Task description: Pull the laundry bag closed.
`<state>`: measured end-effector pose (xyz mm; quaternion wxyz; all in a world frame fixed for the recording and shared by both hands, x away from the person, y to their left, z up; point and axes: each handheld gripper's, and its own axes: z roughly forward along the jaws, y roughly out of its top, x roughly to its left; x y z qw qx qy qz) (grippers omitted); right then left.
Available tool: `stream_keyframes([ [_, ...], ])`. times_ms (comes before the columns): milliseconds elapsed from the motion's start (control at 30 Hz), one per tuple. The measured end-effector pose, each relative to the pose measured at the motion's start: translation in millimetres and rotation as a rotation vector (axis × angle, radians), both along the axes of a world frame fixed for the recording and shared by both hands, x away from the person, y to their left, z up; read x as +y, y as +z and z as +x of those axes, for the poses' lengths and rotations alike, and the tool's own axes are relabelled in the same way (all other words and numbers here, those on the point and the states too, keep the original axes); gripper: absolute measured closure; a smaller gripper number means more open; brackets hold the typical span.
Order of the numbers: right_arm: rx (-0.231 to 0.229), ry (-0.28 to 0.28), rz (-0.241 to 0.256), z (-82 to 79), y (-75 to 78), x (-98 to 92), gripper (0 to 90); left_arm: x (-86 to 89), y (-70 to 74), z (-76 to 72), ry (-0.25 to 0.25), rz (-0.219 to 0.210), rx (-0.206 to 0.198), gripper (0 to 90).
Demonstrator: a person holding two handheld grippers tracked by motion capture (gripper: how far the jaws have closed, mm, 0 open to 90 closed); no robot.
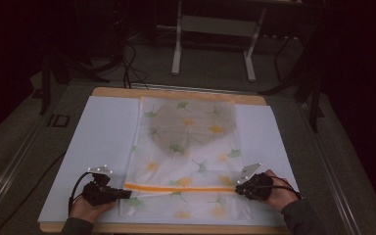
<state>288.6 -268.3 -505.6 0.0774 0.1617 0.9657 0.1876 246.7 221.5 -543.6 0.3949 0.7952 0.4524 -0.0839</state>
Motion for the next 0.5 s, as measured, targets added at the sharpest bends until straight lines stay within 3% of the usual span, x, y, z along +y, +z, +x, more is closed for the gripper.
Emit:
stream_keyframes([
  [500,0.011,-0.021,0.032,-4.9,0.6,-16.4,84.3,0.0,-0.4,-0.6,-0.003,-0.005,0.003,88.4],
])
